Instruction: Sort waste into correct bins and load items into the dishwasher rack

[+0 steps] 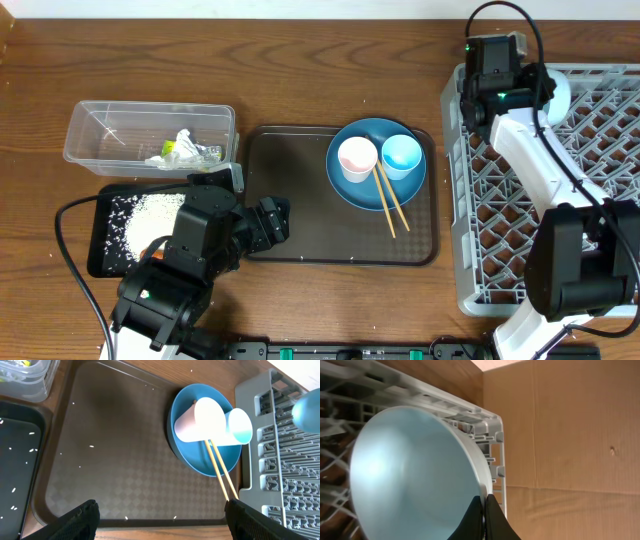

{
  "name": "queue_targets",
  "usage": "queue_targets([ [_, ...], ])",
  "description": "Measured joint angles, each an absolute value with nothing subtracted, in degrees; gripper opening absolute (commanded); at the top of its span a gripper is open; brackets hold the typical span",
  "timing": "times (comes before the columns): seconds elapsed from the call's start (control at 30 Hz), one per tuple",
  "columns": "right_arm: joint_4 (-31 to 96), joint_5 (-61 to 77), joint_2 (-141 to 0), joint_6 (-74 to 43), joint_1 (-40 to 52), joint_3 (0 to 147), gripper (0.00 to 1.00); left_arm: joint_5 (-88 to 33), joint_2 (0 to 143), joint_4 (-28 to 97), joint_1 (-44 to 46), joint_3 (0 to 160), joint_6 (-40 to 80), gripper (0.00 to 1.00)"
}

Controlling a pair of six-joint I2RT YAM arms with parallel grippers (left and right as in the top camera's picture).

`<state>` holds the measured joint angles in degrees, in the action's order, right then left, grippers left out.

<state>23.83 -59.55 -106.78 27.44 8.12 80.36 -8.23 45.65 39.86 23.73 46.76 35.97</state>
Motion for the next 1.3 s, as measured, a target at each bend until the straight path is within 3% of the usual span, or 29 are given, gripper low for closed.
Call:
queue_targets([
  [0.07, 24.27, -59.13, -106.78, 27.42, 8.38, 80.53, 0.03, -8.23, 45.65, 39.86, 23.73, 46.76, 35.97, 0.84],
  [0.1, 24.34, -58.98, -106.78, 27.4, 8.38, 80.55, 0.11, -8.23, 45.65, 39.86, 23.73, 46.76, 35.97, 0.83],
  [0.17, 24.75, -57.43, -106.78, 26.96, 8.38, 80.6, 0.47, -8.23, 45.65, 39.86, 23.73, 46.76, 35.97, 0.84],
  [0.27, 25.69, -54.43, -107.7, 27.07, 8.47, 80.42, 0.53, -8.23, 45.65, 39.88, 23.73, 46.76, 35.97, 0.83],
  [0.33, 25.74, -53.06, -108.4, 26.94, 8.56, 80.23, 0.64, -8.23, 45.65, 39.88, 23.73, 46.76, 35.97, 0.84],
  [0.53, 25.5, -50.94, -108.73, 26.92, 10.98, 79.99, 0.81, -8.25, 45.65, 39.9, 23.73, 46.76, 35.97, 0.84],
  [0.93, 25.54, -49.19, -108.73, 25.45, 13.26, 79.99, 0.89, -8.23, 45.65, 39.88, 23.73, 46.76, 35.99, 0.84],
  [1.3, 26.2, -34.13, -108.73, 20.36, 17.65, 79.99, 0.84, -8.23, 46.11, 40.1, 23.73, 46.76, 35.97, 0.84],
])
